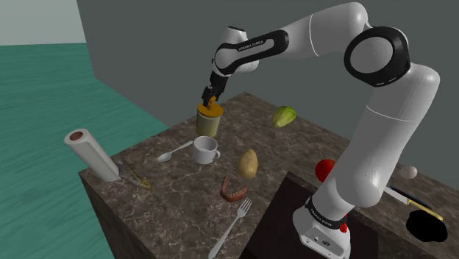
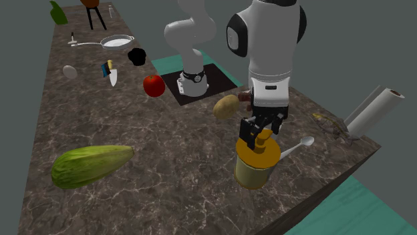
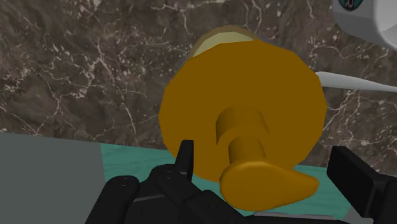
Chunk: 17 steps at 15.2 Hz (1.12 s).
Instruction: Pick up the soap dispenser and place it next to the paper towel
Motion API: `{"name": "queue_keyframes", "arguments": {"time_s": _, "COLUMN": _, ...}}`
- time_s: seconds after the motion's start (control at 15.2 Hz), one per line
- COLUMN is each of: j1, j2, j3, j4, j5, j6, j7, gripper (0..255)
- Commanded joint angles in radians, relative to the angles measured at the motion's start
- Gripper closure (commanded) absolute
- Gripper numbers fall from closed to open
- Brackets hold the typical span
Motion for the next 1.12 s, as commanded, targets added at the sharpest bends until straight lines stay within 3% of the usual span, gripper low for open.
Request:
{"name": "queue_keyframes", "arguments": {"time_s": 0.0, "j1": 0.000, "j2": 0.000, "j3": 0.000, "j4": 0.000, "j5": 0.000, "j6": 0.000, "j7": 0.000, "gripper": 0}}
{"name": "queue_keyframes", "arguments": {"time_s": 0.07, "j1": 0.000, "j2": 0.000, "j3": 0.000, "j4": 0.000, "j5": 0.000, "j6": 0.000, "j7": 0.000, "gripper": 0}}
{"name": "queue_keyframes", "arguments": {"time_s": 0.13, "j1": 0.000, "j2": 0.000, "j3": 0.000, "j4": 0.000, "j5": 0.000, "j6": 0.000, "j7": 0.000, "gripper": 255}}
{"name": "queue_keyframes", "arguments": {"time_s": 0.73, "j1": 0.000, "j2": 0.000, "j3": 0.000, "j4": 0.000, "j5": 0.000, "j6": 0.000, "j7": 0.000, "gripper": 255}}
{"name": "queue_keyframes", "arguments": {"time_s": 1.06, "j1": 0.001, "j2": -0.026, "j3": -0.001, "j4": 0.035, "j5": -0.007, "j6": -0.061, "j7": 0.007, "gripper": 255}}
